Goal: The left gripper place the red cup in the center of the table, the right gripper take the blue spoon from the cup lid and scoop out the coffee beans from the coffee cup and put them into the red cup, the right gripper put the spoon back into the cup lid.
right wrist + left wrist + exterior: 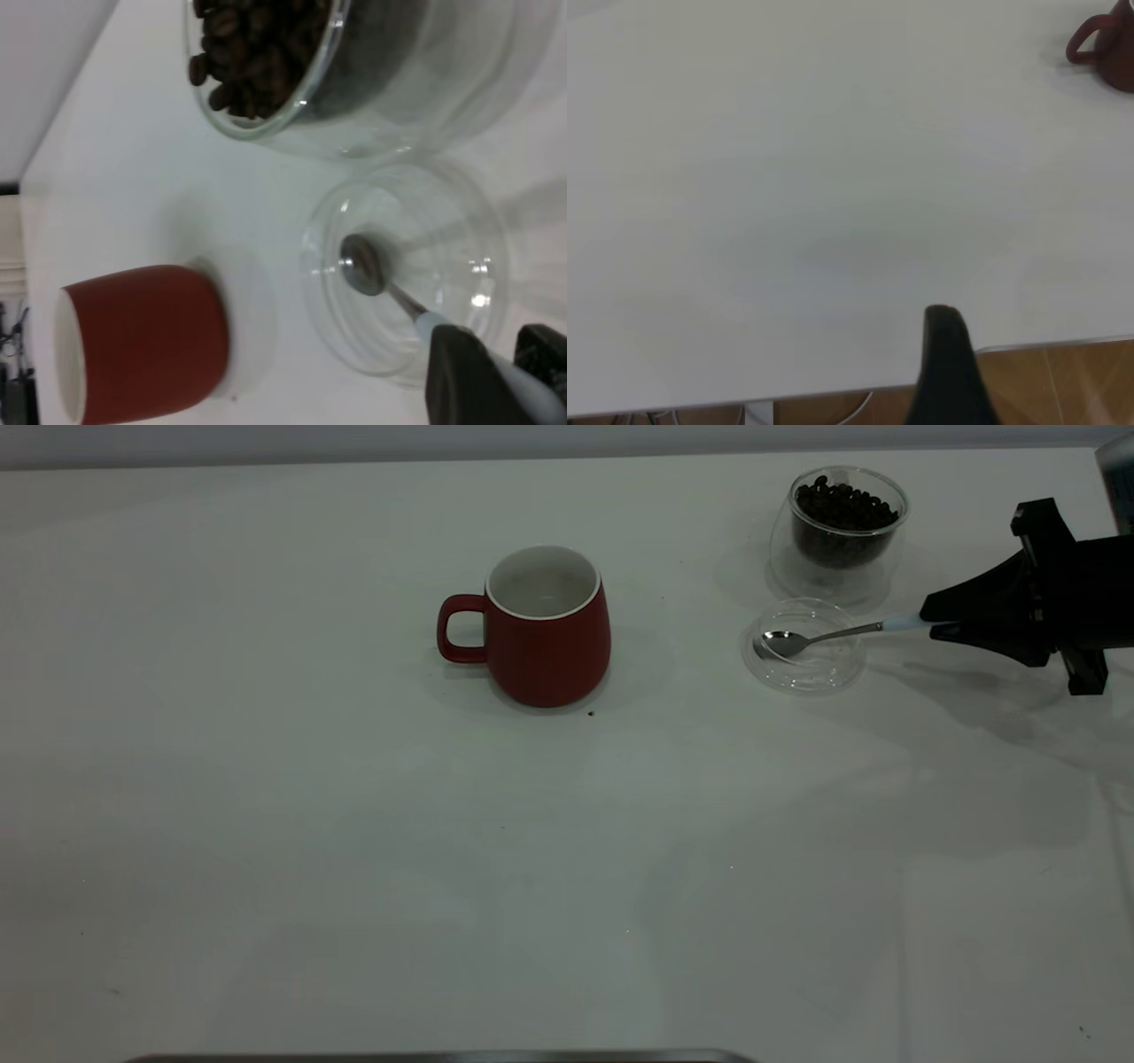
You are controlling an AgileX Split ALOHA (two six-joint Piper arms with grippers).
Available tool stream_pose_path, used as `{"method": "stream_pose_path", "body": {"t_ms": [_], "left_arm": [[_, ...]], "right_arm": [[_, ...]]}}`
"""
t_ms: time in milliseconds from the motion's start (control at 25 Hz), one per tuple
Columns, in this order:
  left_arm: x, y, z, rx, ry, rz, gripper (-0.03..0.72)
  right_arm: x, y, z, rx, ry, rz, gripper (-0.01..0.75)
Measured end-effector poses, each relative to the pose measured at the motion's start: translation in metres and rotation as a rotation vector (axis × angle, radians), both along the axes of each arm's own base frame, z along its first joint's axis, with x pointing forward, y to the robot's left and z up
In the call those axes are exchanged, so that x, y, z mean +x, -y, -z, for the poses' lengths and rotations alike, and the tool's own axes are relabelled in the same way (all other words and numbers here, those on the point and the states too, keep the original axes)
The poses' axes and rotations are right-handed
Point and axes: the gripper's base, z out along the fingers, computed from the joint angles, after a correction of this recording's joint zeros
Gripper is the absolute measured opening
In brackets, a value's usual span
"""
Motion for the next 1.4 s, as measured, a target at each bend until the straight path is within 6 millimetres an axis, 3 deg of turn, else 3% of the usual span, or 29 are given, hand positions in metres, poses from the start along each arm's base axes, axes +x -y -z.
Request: {"method": "stream_pose_path", "body": {"t_ms": [400,520,680,880,1120,1400], "left_arm": [[0.000,0.000,0.000,0.000,0.000,0.000,0.586],[0.000,0.000,0.000,0.000,0.000,0.000,0.586],[0.000,0.000,0.000,0.000,0.000,0.000,0.586],[0.000,0.000,0.000,0.000,0.000,0.000,0.586],[0.000,0.000,0.000,0.000,0.000,0.000,0.586],[0.000,0.000,0.000,-0.003,0.000,-0.003,0.586]], "right_arm": [[-0.001,0.002,0.003,-0.030,-0.013,0.002,0.465],[0.000,0.003,-0.001,-0.052,-0.009,-0.009,0.519],[0.002,0.010,-0.026,-0.107,-0.029,-0.035,0.545],[-0.008,0.024,-0.077,-0.248,-0.122,-0.050,0.546],[-0.027,0.028,-0.156,-0.414,-0.170,-0.107,0.548],[-0.075,-0.001,-0.261,-0.611,-0.114,-0.182,0.548]]}}
